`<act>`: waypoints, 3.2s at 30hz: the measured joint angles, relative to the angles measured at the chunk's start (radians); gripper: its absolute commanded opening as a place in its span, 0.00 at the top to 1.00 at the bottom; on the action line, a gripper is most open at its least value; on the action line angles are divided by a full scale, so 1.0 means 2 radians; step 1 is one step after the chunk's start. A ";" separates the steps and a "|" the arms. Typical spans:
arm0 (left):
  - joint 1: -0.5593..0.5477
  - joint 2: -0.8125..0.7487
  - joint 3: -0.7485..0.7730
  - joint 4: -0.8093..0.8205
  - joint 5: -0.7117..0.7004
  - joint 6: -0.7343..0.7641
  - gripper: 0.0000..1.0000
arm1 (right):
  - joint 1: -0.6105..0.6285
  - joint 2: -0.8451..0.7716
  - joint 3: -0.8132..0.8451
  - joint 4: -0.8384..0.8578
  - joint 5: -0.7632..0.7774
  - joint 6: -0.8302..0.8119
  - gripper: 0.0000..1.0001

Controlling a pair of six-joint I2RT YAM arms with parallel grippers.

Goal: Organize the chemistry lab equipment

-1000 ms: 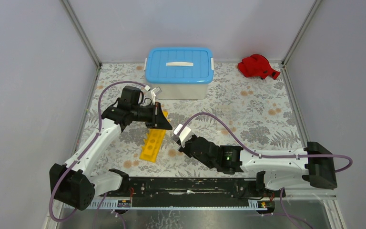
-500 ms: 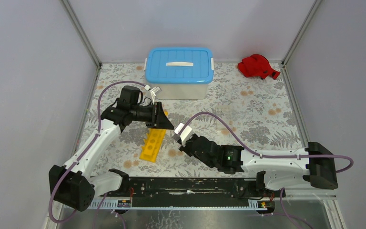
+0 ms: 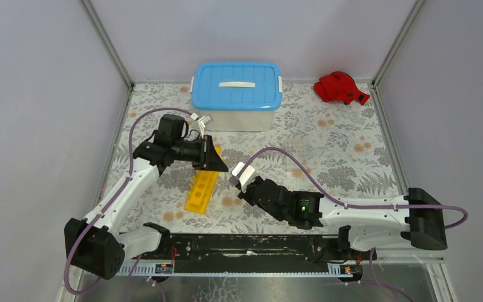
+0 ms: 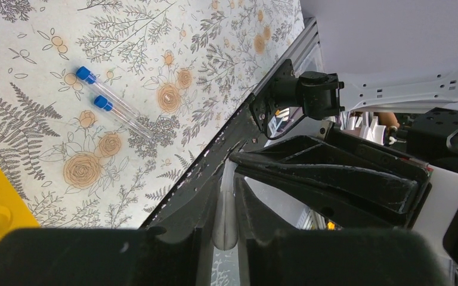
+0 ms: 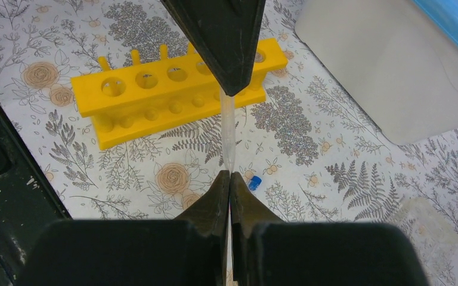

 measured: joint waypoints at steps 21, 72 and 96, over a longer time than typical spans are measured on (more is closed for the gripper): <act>0.000 0.000 -0.001 0.000 -0.001 0.000 0.96 | -0.002 -0.006 -0.010 0.009 -0.001 -0.001 0.86; -0.083 0.038 0.190 -0.091 -0.459 0.051 0.99 | -0.006 -0.051 -0.054 0.027 0.108 0.012 0.35; -0.120 0.107 0.220 -0.151 -0.551 0.074 0.99 | -0.027 -0.044 -0.067 0.038 0.108 0.022 0.34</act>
